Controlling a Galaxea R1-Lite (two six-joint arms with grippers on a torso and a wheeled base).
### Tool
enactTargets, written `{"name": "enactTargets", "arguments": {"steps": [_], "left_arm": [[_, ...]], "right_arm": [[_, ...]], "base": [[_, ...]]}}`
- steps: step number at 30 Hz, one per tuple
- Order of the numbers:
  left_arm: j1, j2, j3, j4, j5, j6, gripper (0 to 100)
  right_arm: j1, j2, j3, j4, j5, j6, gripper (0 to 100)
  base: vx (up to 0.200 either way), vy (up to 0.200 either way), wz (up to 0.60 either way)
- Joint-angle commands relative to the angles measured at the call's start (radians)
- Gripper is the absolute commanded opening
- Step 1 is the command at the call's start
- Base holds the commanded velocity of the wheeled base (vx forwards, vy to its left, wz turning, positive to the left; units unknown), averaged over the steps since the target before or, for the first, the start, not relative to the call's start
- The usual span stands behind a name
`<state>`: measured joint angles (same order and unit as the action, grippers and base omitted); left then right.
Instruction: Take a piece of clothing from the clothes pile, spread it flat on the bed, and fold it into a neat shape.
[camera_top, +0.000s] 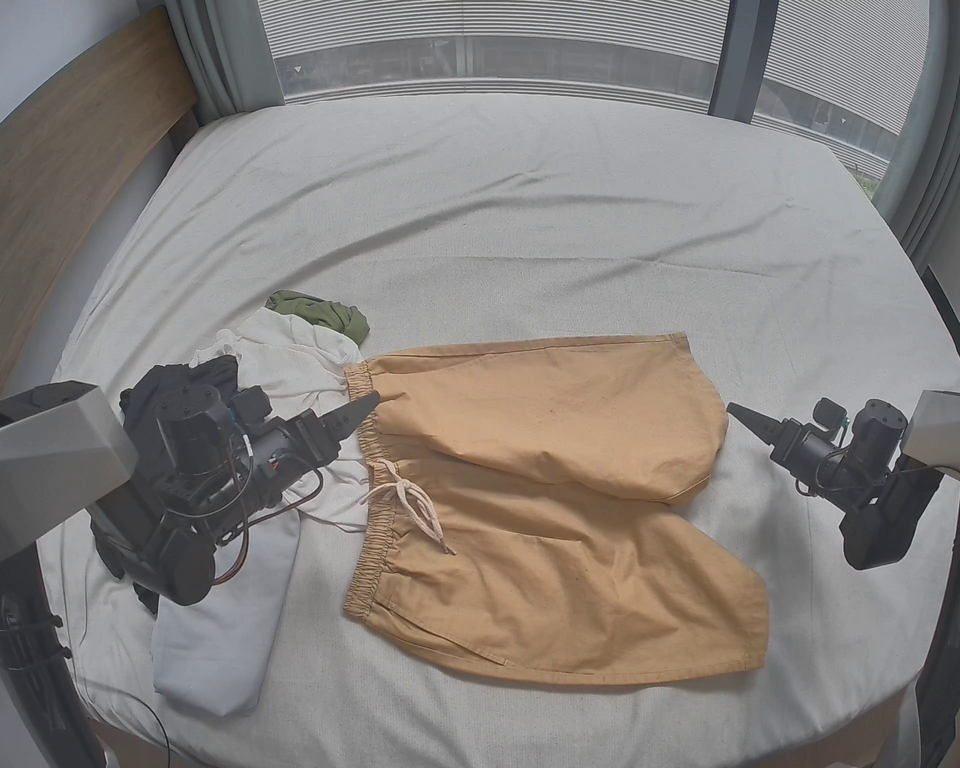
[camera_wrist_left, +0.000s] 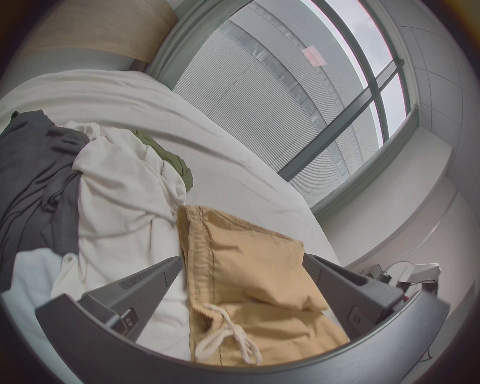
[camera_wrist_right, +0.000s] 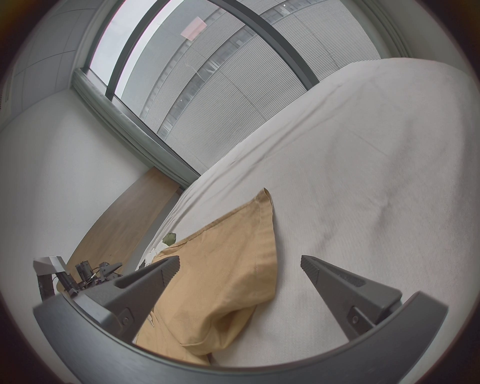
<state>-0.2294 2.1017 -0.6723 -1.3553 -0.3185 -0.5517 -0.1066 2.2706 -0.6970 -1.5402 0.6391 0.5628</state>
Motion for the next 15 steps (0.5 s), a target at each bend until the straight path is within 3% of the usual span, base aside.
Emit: {"name": "enactTargets", "arguments": {"steps": [1, 7, 15], "left_arm": [[0.002, -0.126, 0.154, -0.031, -0.099, 0.004, 100], [0.001, -0.106, 0.238, -0.182, -0.136, -0.002, 100], [-0.007, -0.052, 0.240, -0.194, -0.134, 0.007, 100]], "right_arm": [[0.007, 0.067, 0.002, -0.001, 0.001, 0.000, 100], [0.021, 0.073, -0.009, -0.001, 0.002, 0.003, 100], [0.067, 0.113, -0.052, -0.003, -0.007, 0.005, 100]], "base": [[0.000, 0.000, 0.00], [0.000, 0.000, 0.00], [0.000, 0.000, 0.00]]}}
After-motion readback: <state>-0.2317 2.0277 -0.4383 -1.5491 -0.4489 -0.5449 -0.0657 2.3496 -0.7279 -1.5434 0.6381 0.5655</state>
